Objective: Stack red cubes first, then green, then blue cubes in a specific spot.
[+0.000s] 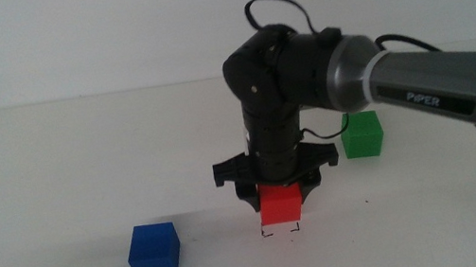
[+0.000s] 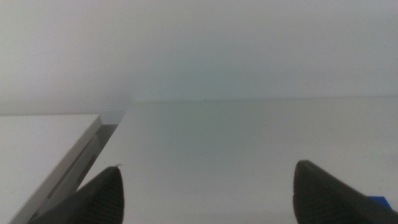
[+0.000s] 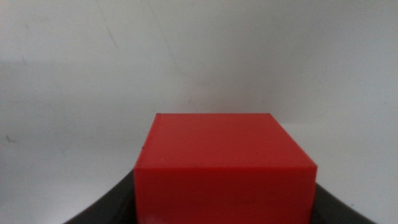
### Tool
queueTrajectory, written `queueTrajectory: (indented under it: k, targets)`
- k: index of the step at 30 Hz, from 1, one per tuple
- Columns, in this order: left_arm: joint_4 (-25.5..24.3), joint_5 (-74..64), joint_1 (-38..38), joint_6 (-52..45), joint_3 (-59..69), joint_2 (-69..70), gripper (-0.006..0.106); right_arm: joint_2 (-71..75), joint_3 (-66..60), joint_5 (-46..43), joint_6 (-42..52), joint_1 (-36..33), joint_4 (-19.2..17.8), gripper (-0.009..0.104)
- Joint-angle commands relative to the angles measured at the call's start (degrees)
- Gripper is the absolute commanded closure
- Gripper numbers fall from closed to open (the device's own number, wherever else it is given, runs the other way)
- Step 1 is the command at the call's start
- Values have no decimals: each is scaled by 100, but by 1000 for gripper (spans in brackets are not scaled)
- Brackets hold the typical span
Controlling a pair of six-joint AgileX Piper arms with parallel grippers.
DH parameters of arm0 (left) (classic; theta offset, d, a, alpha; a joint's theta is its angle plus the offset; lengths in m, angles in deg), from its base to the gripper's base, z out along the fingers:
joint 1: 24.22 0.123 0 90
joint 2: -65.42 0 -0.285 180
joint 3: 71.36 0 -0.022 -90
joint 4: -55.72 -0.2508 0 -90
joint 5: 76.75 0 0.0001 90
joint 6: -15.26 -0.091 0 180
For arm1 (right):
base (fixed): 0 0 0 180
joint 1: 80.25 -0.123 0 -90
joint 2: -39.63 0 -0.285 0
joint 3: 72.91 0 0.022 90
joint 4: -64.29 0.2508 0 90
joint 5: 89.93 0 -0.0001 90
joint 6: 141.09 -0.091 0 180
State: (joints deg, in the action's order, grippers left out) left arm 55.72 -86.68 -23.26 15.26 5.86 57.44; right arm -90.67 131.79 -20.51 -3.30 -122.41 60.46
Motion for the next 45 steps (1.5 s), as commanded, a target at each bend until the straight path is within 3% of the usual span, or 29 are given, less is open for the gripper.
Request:
queueTrajectory:
  k: [1, 18, 24, 38, 41, 45]
  targets:
    - [0, 71, -20, 0, 0, 19, 9, -26, 57, 54, -43, -27, -52, 60]
    - [0, 71, -20, -52, 0, 19, 9, -366, 57, -185, 43, -37, -52, 60]
    - [0, 71, -20, -62, 0, 19, 9, -377, 57, -196, 43, -37, -236, 60]
    - [0, 71, -20, -62, 0, 19, 9, -426, 57, -310, -65, -60, -162, 60]
    - [0, 71, -20, -62, 0, 19, 9, -426, 57, -310, -65, -60, -162, 57]
    - [0, 71, -20, -62, 0, 19, 9, -426, 57, -310, -65, -60, -162, 42]
